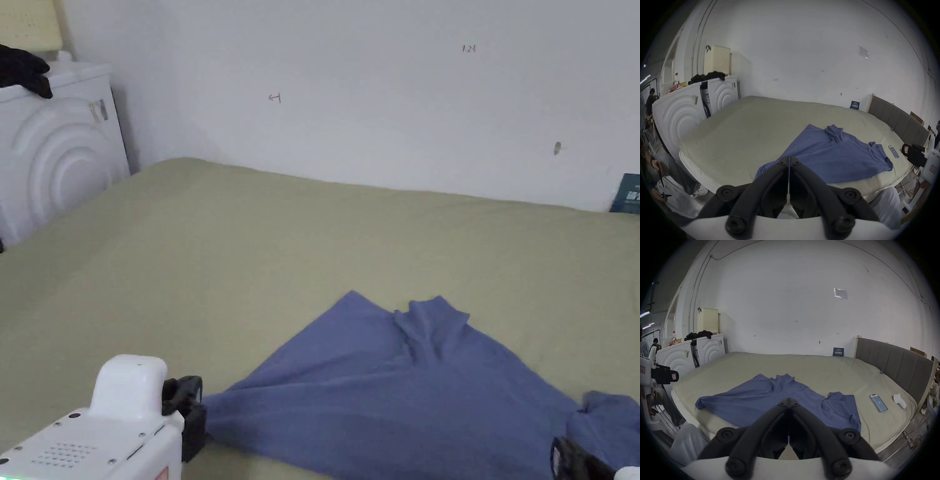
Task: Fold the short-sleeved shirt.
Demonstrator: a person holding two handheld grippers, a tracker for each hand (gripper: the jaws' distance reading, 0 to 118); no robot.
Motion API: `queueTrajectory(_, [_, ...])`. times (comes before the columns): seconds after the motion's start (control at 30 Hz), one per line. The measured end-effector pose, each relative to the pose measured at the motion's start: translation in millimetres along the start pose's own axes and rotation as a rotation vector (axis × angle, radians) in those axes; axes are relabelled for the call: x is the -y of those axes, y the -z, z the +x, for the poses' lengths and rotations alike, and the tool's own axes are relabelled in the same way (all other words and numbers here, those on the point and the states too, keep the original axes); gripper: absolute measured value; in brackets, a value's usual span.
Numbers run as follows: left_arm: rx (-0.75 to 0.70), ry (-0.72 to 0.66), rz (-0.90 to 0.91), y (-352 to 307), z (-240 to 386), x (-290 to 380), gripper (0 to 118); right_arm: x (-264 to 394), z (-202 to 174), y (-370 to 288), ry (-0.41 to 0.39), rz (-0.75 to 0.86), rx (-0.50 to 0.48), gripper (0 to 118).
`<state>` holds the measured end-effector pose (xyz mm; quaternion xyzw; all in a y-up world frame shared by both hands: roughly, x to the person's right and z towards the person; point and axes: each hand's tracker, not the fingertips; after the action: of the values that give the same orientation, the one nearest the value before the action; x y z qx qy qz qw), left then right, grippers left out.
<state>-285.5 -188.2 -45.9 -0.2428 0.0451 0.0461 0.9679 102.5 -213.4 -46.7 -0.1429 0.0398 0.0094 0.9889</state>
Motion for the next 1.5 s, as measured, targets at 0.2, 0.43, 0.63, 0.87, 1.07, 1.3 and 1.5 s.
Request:
queueTrajectory(0.2, [-0.068, -0.007, -0.120, 28, -58, -3, 0, 13, -6, 10, 0.008, -0.048, -0.032, 2])
queueTrajectory(0.43, [-0.014, -0.078, -0.340, 97, -105, 13, 3, 23, -26, 31, 0.014, -0.132, -0.082, 2])
queueTrajectory(0.63, [0.031, -0.104, -0.475, 153, -109, 19, 117, 30, -37, 42, -0.025, -0.192, -0.115, 2])
queueTrajectory(0.87, [0.029, -0.078, -0.552, 211, -95, 29, 113, 41, -34, 53, -0.041, -0.267, -0.105, 2])
queueTrajectory(1.07, [0.024, -0.010, -0.562, 207, -71, 33, 43, 49, -18, 66, 0.017, -0.337, -0.096, 2])
queueTrajectory(1.3, [0.065, -0.024, -0.541, 206, -66, 30, 10, 36, 16, 117, 0.048, -0.389, -0.024, 2])
queueTrajectory(1.5, [0.076, -0.049, -0.537, 207, -69, 32, 10, 0, 65, 244, 0.111, -0.433, 0.009, 2])
